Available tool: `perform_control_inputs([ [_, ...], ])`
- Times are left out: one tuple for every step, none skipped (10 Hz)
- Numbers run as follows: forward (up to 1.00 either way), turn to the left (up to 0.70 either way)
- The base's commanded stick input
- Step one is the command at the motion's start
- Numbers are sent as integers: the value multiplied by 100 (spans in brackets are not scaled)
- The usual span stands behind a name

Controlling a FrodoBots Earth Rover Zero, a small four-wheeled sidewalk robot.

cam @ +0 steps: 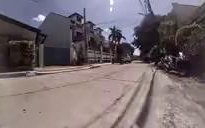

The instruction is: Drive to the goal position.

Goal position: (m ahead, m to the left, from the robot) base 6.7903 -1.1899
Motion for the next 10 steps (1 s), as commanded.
perform_control_inputs([
  [70, 0],
  [70, 0],
  [70, 0],
  [70, 0],
  [70, 0],
  [70, 0],
  [70, 0],
  [70, 0],
  [77, 0],
  [85, 0],
])
